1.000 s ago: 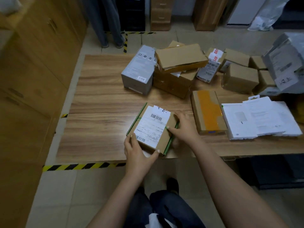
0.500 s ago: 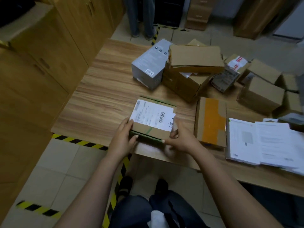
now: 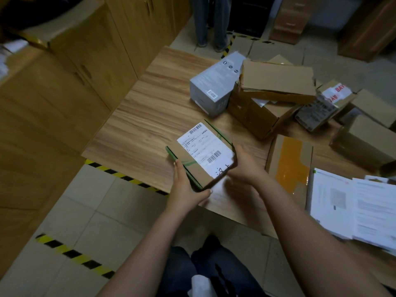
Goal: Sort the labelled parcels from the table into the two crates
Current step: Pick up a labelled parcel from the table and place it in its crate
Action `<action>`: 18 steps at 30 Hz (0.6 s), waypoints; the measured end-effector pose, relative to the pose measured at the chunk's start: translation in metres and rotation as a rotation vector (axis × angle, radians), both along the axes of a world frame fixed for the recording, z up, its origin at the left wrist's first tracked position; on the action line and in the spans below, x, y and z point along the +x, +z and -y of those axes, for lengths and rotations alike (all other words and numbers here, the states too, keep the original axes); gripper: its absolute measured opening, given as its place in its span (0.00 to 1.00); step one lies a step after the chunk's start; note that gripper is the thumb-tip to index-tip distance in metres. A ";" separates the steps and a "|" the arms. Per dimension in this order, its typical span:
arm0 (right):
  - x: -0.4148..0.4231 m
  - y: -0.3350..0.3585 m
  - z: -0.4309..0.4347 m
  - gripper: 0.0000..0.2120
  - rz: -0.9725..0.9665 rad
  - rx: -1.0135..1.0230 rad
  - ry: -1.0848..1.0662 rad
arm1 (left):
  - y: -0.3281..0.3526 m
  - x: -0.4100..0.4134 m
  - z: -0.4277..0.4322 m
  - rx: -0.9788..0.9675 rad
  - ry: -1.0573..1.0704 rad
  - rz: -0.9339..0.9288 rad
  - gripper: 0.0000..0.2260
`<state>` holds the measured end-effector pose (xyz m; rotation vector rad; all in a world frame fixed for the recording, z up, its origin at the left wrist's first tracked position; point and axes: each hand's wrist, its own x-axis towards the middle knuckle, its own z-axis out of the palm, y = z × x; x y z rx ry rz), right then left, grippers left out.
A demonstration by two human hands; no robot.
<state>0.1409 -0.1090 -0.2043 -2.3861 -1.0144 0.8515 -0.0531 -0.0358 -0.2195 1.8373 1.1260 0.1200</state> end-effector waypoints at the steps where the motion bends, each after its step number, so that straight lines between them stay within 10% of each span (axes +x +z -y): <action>1: -0.005 0.000 0.003 0.52 -0.022 -0.008 -0.015 | -0.001 0.000 -0.010 0.008 0.004 -0.013 0.60; 18: -0.054 0.009 0.012 0.44 -0.246 0.266 -0.207 | -0.006 -0.018 -0.080 -0.032 -0.130 0.147 0.60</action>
